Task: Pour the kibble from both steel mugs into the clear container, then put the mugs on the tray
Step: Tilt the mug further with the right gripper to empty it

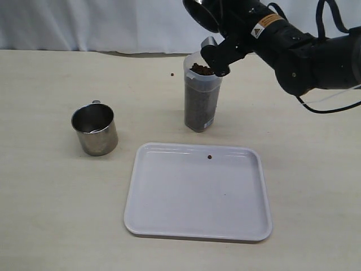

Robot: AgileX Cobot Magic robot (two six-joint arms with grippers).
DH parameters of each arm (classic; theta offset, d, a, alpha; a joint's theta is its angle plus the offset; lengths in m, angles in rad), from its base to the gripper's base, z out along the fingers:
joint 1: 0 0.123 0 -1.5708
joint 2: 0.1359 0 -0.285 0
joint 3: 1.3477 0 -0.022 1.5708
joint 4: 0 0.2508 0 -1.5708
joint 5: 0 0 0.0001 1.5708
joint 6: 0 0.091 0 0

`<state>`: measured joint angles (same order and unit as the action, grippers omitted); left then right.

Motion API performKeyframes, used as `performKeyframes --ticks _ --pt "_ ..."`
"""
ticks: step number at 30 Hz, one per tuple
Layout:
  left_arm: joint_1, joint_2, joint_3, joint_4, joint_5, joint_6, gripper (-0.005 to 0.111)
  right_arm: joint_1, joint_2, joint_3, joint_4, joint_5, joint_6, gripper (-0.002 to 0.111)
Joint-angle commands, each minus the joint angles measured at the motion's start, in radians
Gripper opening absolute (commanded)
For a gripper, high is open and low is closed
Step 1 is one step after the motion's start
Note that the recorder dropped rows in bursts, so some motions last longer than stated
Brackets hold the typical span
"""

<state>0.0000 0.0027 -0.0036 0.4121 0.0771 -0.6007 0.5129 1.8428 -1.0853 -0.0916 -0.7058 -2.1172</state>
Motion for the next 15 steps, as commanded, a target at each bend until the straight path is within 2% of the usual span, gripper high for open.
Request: performKeyframes --ticks 1,15 --pt "-0.003 -0.003 0.004 -0.002 -0.004 -0.002 0.000 0.001 -0.006 -0.006 -0.025 -0.023 -0.002 0.005" --pt "-0.003 -0.003 0.004 -0.002 -0.015 -0.002 0.000 0.001 -0.006 -0.004 -0.055 0.041 -0.002 0.005"
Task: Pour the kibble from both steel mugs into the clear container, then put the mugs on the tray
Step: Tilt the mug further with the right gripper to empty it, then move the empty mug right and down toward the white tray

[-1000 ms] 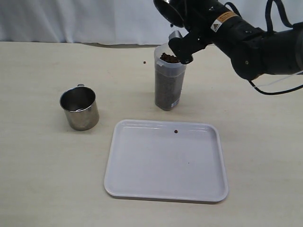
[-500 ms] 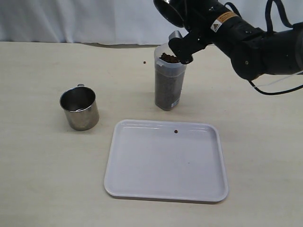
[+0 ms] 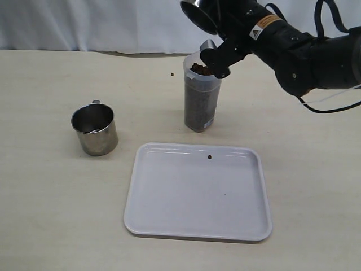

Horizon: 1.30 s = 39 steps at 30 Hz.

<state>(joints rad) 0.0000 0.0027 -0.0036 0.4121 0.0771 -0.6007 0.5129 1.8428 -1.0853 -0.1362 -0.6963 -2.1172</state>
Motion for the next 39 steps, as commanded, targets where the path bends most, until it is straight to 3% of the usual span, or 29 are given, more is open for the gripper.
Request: performKeyframes --ticks 1,10,27,39 --pt "-0.003 -0.003 0.004 -0.002 -0.015 -0.002 0.000 0.001 -0.006 -0.001 -0.010 0.041 -0.002 0.005" --pt "-0.003 -0.003 0.004 -0.002 -0.009 -0.002 0.000 0.001 -0.006 0.045 -0.010 0.062 -0.002 0.005" --pt "-0.003 -0.003 0.004 -0.002 -0.007 -0.002 0.000 0.001 -0.006 0.038 0.106 -0.106 -0.002 0.005" --pt "-0.003 -0.003 0.004 0.000 0.000 -0.002 0.000 0.004 -0.006 0.062 0.035 -0.114 -0.002 0.005"
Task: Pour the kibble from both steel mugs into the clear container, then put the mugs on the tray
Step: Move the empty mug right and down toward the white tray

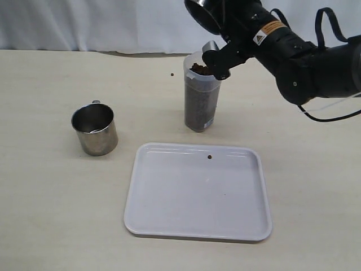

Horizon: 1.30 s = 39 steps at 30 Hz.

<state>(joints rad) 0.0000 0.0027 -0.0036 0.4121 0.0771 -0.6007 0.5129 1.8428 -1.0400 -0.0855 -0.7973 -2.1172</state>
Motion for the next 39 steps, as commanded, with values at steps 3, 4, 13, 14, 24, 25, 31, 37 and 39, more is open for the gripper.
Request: performKeyframes --ticks 3,4,13,14,24,25,31,37,39 --pt "-0.003 -0.003 0.004 0.000 -0.004 -0.002 0.000 0.001 -0.006 0.023 0.001 -0.015 -0.002 0.005" --pt "-0.003 -0.003 0.004 0.000 -0.004 -0.002 0.000 0.001 -0.006 0.023 0.029 -0.015 -0.002 0.005" --pt "-0.003 -0.003 0.004 0.000 -0.004 -0.002 0.000 0.001 -0.006 0.023 0.179 -0.060 -0.002 0.005" --pt "-0.003 -0.003 0.004 0.000 -0.004 -0.002 0.000 0.001 -0.006 0.023 0.187 -0.061 0.003 0.005" --pt "-0.003 -0.003 0.004 0.000 -0.004 -0.002 0.000 -0.062 -0.137 0.030 0.800 0.039 0.723 0.005" --pt "-0.003 -0.003 0.004 0.000 -0.004 -0.002 0.000 -0.083 -0.161 0.045 0.800 0.092 0.800 0.005" --pt "-0.003 -0.003 0.004 0.000 -0.004 -0.002 0.000 -0.166 -0.309 0.261 0.626 0.149 1.314 0.005" --pt "-0.003 -0.003 0.004 0.000 -0.004 -0.002 0.000 -0.213 -0.401 0.575 0.203 -0.058 1.965 0.005" --pt "-0.003 -0.003 0.004 -0.002 -0.015 -0.002 0.000 -0.213 -0.406 0.674 0.135 -0.159 2.060 0.005"
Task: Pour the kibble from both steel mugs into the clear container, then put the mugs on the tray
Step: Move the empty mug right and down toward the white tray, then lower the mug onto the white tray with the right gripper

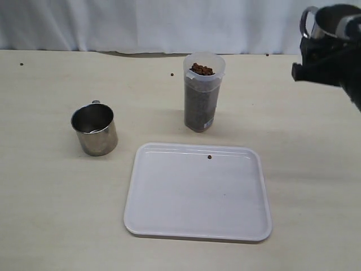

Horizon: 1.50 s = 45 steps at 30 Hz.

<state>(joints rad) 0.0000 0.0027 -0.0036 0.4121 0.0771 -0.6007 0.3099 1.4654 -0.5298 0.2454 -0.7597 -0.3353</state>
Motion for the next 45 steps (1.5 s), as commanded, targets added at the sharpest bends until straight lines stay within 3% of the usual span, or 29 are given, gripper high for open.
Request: performKeyframes --ticks 1,8,19,30,40,45 --pt "-0.003 -0.003 0.004 -0.004 -0.015 -0.002 0.000 -0.007 -0.028 0.206 -0.245 -0.243 0.309 0.005" --pt "-0.003 -0.003 0.004 -0.004 -0.015 -0.002 0.000 -0.006 -0.028 0.427 -0.470 -0.391 0.320 0.005" --pt "-0.003 -0.003 0.004 -0.004 -0.015 -0.002 0.000 -0.006 0.177 0.437 -0.794 -0.461 0.372 0.005" --pt "-0.003 -0.003 0.004 -0.001 -0.015 -0.002 0.000 -0.017 0.416 0.247 -0.940 -0.461 0.383 0.005" --pt "-0.003 -0.003 0.004 -0.001 -0.002 -0.002 0.000 -0.191 0.483 0.193 -1.104 -0.461 0.439 0.005" --pt "-0.003 -0.003 0.004 -0.001 -0.002 -0.002 0.000 -0.216 0.498 0.191 -1.121 -0.461 0.439 0.005"
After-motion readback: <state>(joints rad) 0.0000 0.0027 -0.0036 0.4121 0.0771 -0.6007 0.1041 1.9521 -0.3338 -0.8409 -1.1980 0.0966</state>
